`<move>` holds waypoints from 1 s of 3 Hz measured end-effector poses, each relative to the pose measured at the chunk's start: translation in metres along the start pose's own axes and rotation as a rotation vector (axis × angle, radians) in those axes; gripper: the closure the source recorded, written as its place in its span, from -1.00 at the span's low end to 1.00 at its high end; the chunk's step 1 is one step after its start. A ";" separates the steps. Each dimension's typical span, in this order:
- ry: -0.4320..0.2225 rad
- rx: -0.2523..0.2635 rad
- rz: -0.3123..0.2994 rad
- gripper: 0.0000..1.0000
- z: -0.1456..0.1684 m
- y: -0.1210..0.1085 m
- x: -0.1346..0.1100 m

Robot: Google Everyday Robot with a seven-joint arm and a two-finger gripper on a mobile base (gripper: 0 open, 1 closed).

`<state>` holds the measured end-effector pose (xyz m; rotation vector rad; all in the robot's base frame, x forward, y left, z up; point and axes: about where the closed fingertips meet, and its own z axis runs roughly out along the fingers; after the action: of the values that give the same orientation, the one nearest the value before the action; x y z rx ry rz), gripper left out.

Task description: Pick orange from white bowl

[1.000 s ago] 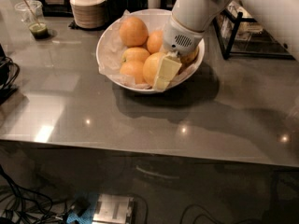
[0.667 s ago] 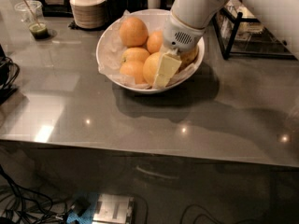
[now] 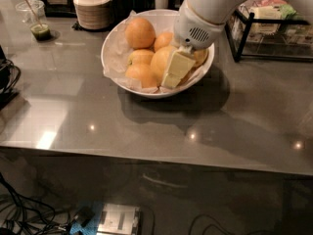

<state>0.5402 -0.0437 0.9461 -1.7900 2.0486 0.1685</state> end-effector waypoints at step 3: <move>-0.262 0.266 -0.129 1.00 -0.146 0.077 -0.005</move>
Offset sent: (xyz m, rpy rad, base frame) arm -0.1348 -0.0179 0.1514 0.2358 -0.4031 0.0683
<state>0.4325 -0.0783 1.0672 -1.6339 1.6827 0.0824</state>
